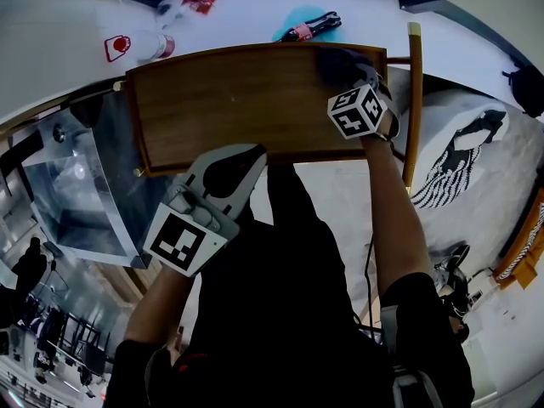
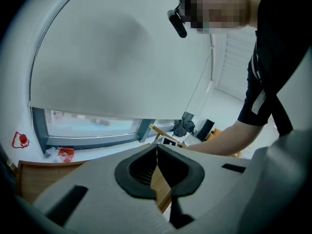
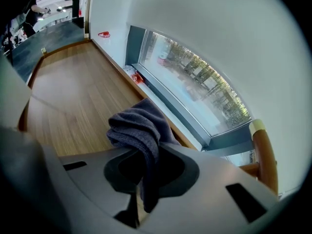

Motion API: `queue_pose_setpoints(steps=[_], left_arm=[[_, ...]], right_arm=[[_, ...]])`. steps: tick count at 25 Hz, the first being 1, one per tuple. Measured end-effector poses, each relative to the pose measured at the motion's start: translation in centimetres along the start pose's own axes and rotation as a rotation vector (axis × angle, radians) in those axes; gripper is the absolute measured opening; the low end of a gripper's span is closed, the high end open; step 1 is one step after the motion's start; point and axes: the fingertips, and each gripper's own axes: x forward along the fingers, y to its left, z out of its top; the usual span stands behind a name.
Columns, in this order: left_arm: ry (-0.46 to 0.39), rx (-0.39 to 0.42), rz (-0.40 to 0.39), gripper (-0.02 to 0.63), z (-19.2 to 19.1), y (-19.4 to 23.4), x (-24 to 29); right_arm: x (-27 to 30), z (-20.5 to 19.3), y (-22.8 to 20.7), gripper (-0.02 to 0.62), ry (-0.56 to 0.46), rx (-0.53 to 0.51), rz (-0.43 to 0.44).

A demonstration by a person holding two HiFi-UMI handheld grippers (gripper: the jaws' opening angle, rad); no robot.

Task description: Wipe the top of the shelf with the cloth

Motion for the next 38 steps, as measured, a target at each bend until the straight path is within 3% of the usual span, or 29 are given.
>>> queue_pose_setpoints(steps=[6, 12, 25, 38], left_arm=[[-0.025, 0.002, 0.012, 0.023, 0.4, 0.5, -1.9], [-0.061, -0.002, 0.058, 0.023, 0.4, 1.9, -6.2], [-0.126, -0.047, 0.193, 0.023, -1.8, 6.3, -17.8], [-0.146, -0.106, 0.269, 0.023, -5.0, 9.6, -24.6]], right_arm=[[-1.9, 1.7, 0.3, 0.04, -0.031, 0.002, -0.019], [-5.0, 7.4, 2.8, 0.04, -0.126, -0.027, -0.032], [-9.2, 23.3, 17.4, 0.04, -0.329, -0.223, 0.097], [-8.5, 29.2, 28.6, 0.04, -0.36, -0.309, 0.206]])
